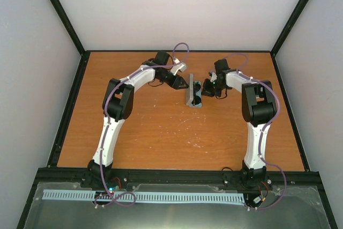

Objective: Organize the sunglasses
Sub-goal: Close the sunglasses case at the center of the board.

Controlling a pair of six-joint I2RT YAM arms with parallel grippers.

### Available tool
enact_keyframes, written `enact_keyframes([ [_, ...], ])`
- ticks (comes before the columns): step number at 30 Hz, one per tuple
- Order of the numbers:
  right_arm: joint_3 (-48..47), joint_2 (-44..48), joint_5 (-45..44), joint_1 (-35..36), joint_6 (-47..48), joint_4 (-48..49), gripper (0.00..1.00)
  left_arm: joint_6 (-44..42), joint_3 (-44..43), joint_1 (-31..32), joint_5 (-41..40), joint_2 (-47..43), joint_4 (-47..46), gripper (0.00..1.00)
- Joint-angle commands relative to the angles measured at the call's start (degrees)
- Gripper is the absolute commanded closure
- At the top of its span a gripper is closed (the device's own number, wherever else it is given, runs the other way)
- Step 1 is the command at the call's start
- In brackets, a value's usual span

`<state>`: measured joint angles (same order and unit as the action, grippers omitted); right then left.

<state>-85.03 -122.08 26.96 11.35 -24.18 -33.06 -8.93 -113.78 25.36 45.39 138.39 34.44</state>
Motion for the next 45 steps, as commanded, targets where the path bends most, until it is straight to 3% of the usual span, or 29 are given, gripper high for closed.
enact_keyframes([
  [1,1.62,-1.08,0.28,1.1,-1.17,2.93,0.97,0.07,-2.88,1.61,0.24,-0.05,0.25,0.53],
  [18,8.6,2.1,4.8,2.09,-3.08,10.49,0.97,-0.34,-2.15,4.08,-0.12,2.68,0.18,0.53],
  [45,11.53,2.23,7.58,5.45,-2.36,12.26,0.97,-0.74,-1.98,5.35,-0.21,5.81,0.02,0.53],
])
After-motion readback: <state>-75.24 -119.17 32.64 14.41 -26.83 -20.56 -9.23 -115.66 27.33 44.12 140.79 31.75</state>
